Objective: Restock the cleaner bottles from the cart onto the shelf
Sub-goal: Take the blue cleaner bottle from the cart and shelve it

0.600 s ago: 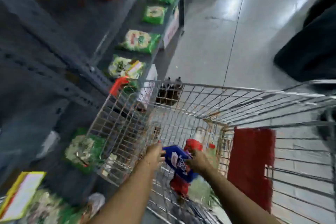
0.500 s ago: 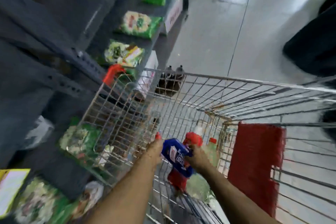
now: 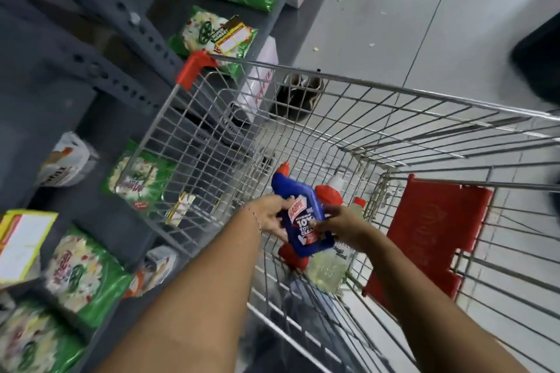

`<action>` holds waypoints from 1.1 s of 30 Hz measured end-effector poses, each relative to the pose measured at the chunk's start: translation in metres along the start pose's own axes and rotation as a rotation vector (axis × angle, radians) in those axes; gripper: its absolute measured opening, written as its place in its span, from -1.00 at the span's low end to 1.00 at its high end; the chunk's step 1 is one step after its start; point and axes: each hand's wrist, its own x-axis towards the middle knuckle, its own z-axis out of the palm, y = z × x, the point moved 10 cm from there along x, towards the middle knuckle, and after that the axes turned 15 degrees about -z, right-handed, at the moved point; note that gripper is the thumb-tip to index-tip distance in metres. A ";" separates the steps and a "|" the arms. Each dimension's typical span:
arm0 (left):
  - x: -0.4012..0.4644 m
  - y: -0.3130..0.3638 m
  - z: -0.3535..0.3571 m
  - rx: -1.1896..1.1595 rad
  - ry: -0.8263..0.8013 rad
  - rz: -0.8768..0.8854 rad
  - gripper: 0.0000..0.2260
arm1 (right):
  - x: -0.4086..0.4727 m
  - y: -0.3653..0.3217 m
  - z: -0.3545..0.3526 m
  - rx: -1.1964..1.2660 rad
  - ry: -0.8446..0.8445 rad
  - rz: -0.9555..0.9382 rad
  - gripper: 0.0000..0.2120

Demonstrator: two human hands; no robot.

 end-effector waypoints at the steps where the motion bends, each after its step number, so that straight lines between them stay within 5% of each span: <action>1: -0.015 0.000 0.001 0.037 -0.008 0.037 -0.86 | -0.009 -0.010 -0.002 0.006 0.005 -0.024 -0.56; 7: -0.135 -0.009 -0.008 0.133 -0.039 0.340 -0.77 | -0.079 -0.115 0.022 0.122 -0.054 -0.214 -0.74; 11: -0.230 -0.040 -0.039 0.114 0.028 0.602 -0.94 | -0.126 -0.181 0.060 0.120 -0.089 -0.385 -0.77; 16: -0.346 -0.135 -0.104 -0.033 0.089 0.943 -0.95 | -0.203 -0.264 0.157 0.041 -0.211 -0.595 -0.66; 19: -0.411 -0.203 -0.150 -0.127 0.202 1.120 -0.87 | -0.253 -0.310 0.234 0.014 -0.324 -0.754 -0.80; 24: -0.510 -0.327 -0.218 -0.277 0.378 1.357 -0.78 | -0.344 -0.372 0.360 0.024 -0.545 -0.963 -0.75; 33: -0.685 -0.499 -0.275 -0.421 0.690 1.787 -0.74 | -0.494 -0.489 0.519 -0.002 -0.780 -1.312 -0.73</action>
